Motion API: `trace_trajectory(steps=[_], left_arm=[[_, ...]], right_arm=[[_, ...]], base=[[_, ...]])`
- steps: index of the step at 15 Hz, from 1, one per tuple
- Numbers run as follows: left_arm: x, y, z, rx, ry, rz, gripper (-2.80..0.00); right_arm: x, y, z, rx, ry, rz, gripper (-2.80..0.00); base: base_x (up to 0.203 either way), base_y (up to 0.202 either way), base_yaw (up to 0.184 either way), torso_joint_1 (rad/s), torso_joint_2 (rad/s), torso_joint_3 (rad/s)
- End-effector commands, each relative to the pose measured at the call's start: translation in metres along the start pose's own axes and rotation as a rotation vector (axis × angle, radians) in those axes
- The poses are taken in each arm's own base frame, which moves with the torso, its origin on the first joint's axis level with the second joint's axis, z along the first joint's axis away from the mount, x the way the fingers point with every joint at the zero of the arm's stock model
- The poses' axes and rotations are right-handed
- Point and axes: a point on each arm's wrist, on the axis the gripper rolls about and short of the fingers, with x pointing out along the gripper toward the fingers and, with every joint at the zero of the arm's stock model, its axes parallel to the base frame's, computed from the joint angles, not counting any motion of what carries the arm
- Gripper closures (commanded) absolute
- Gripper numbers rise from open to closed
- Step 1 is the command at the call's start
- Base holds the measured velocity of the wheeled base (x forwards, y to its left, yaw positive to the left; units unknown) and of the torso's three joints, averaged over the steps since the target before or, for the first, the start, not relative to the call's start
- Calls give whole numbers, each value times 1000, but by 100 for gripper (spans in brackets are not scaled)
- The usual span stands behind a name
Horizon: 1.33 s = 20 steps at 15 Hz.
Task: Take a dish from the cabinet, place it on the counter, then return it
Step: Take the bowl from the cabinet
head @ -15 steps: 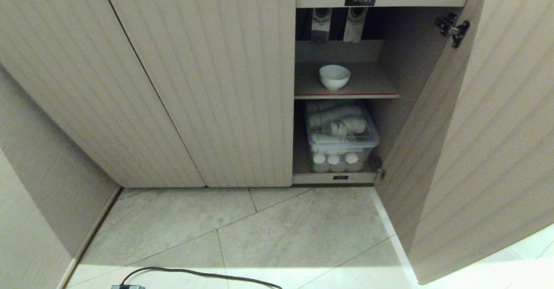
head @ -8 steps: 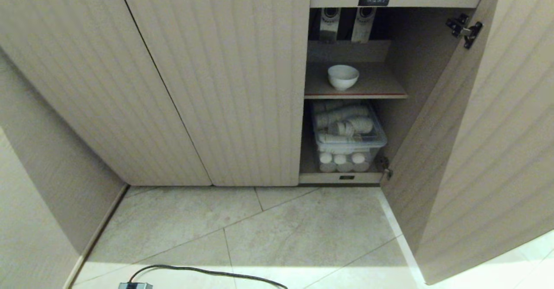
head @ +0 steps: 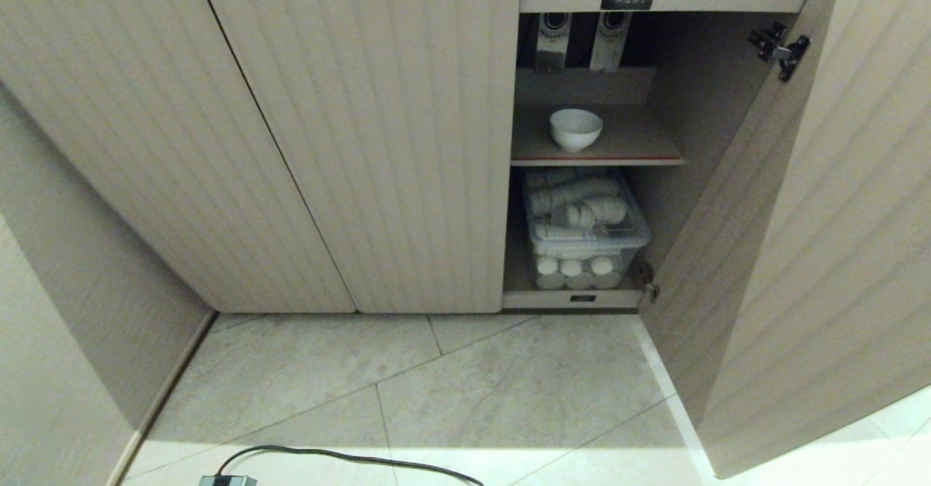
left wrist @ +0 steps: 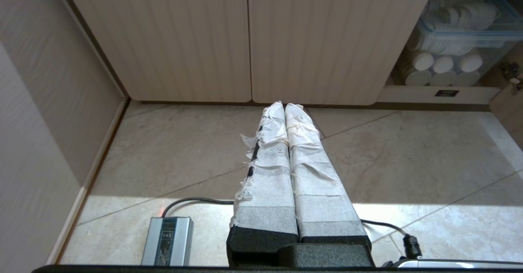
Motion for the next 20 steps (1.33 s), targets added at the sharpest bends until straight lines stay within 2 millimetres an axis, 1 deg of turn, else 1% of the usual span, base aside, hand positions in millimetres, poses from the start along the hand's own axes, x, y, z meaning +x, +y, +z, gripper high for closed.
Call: trace_trajectory(steps=[1,11,20], left_arm=[[0,0,0,-1,0,1,0],[0,0,0,-2,-1,1,0],[0,0,0,-2,-1,1,0]], right_arm=[[0,0,0,0,1,0,0],[0,0,0,0,1,0,0],[0,0,0,0,1,0,0]], base=[[0,0,0,0,0,0],[8,0,-1,-1,0,1],[196,0,2,1,2,4]])
